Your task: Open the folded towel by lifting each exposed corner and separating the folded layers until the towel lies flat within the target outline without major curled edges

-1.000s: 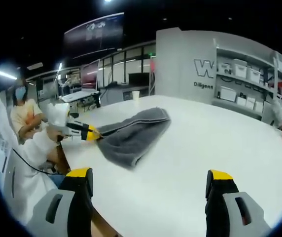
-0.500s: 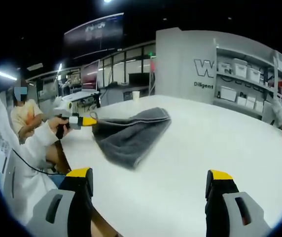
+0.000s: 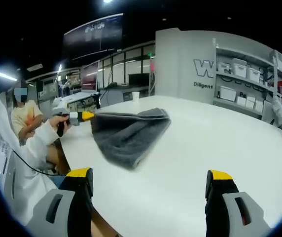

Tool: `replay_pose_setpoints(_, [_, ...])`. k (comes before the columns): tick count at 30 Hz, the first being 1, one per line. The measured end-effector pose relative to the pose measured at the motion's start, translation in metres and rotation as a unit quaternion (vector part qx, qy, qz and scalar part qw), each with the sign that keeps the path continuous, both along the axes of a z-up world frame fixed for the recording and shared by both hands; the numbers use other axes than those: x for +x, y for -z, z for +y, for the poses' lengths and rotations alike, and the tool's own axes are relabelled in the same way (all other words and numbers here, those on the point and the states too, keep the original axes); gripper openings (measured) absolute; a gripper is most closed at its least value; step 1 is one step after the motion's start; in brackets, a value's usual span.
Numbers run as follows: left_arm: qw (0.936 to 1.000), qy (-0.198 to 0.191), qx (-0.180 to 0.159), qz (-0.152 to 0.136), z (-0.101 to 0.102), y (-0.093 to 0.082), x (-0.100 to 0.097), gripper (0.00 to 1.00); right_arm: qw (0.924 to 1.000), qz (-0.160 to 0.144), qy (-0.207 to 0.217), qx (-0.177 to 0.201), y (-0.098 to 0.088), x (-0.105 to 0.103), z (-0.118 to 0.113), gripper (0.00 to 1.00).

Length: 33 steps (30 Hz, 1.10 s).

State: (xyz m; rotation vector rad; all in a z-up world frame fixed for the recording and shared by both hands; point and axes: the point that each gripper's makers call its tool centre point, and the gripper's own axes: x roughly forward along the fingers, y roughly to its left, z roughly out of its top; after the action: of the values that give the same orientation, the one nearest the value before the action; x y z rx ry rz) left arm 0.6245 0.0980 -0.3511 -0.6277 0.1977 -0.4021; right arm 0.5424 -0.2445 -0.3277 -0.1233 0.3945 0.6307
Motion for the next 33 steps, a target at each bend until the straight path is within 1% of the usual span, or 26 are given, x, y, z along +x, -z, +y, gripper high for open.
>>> replay_pose_setpoints(2, [0.9998, -0.017, 0.010, 0.003, 0.008, 0.003, 0.001, 0.04, 1.0000, 0.000, 0.000, -0.002, 0.000, 0.000, 0.000, 0.95])
replay_pose_setpoints(5, [0.9993, -0.033, 0.011, 0.011, 0.019, 0.006, 0.002, 0.04, 1.0000, 0.001, 0.000, -0.003, 0.001, 0.000, -0.001, 0.95])
replay_pose_setpoints(9, [0.9969, -0.068, 0.031, 0.026, 0.039, 0.014, 0.004, 0.04, 1.0000, 0.003, 0.001, -0.002, 0.002, 0.002, -0.001, 0.95])
replay_pose_setpoints(13, [0.9953, -0.082, 0.038, 0.036, 0.051, 0.020, 0.004, 0.04, 1.0000, 0.003, -0.001, -0.002, 0.001, 0.002, 0.000, 0.95])
replay_pose_setpoints(16, [0.9932, -0.095, 0.055, 0.040, 0.059, 0.023, 0.003, 0.04, 1.0000, 0.004, -0.001, -0.003, 0.002, 0.002, 0.001, 0.95])
replay_pose_setpoints(19, [0.9914, -0.102, 0.071, 0.042, 0.064, 0.024, 0.001, 0.04, 1.0000, 0.007, 0.000, -0.004, 0.003, 0.003, 0.000, 0.94])
replay_pose_setpoints(21, [0.9893, -0.107, 0.086, 0.048, 0.068, 0.028, -0.001, 0.04, 1.0000, 0.007, 0.000, -0.004, 0.003, 0.003, 0.000, 0.94])
replay_pose_setpoints(23, [0.9880, -0.113, 0.093, 0.050, 0.071, 0.029, -0.002, 0.04, 1.0000, 0.006, 0.000, -0.003, 0.003, 0.003, 0.000, 0.94])
replay_pose_setpoints(26, [0.9847, -0.122, 0.112, 0.054, 0.078, 0.032, -0.005, 0.04, 1.0000, 0.007, 0.000, -0.002, 0.003, 0.003, 0.000, 0.94])
replay_pose_setpoints(33, [0.9776, -0.134, 0.152, 0.059, 0.086, 0.034, -0.012, 0.04, 1.0000, 0.006, 0.000, -0.003, 0.003, 0.002, 0.001, 0.94])
